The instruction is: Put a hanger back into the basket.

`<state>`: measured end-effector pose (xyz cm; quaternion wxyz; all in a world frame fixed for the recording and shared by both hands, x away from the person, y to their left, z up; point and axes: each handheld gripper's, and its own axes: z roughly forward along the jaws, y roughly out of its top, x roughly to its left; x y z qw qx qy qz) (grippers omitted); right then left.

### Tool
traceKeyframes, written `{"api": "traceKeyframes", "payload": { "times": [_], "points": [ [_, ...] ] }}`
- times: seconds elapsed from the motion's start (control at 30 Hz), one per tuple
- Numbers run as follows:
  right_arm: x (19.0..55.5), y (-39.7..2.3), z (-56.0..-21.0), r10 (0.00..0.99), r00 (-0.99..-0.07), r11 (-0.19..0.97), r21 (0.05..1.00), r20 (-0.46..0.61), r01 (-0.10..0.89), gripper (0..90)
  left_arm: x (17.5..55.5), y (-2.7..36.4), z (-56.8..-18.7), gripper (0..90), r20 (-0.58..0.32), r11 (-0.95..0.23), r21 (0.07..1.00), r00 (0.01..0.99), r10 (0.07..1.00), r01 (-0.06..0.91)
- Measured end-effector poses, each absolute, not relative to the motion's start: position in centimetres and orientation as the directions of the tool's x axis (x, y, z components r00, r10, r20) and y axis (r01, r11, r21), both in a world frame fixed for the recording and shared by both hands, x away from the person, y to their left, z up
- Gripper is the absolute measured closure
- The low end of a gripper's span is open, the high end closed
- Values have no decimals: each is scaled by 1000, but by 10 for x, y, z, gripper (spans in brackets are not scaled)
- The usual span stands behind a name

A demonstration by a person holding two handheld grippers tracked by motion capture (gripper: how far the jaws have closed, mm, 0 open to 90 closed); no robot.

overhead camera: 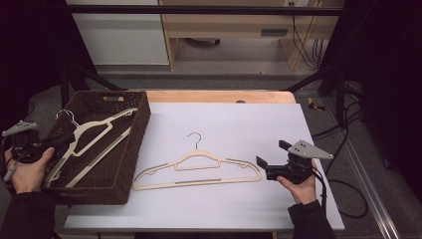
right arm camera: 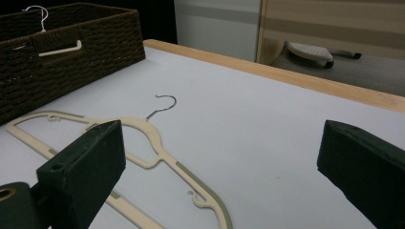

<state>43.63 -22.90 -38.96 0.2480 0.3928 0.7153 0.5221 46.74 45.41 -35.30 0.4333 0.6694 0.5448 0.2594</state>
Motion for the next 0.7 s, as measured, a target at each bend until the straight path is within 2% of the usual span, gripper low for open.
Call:
{"api": "traceKeyframes", "payload": {
  "times": [0.3,0.5,0.6,0.7],
  "points": [
    [436,-231,-389,820,-569,139,943,61,302,34,445,424,-328,339,-138,-12,940,412,901,342],
    [437,-229,-390,815,-577,148,942,58,302,37,437,385,-323,132,-107,-34,962,491,864,270],
    [437,-228,-390,808,-587,155,940,57,305,39,435,364,-323,69,-106,-40,965,521,847,260],
    [437,-227,-390,808,-586,154,938,61,310,39,433,346,-324,52,-96,-56,966,549,830,253]
  ]
}}
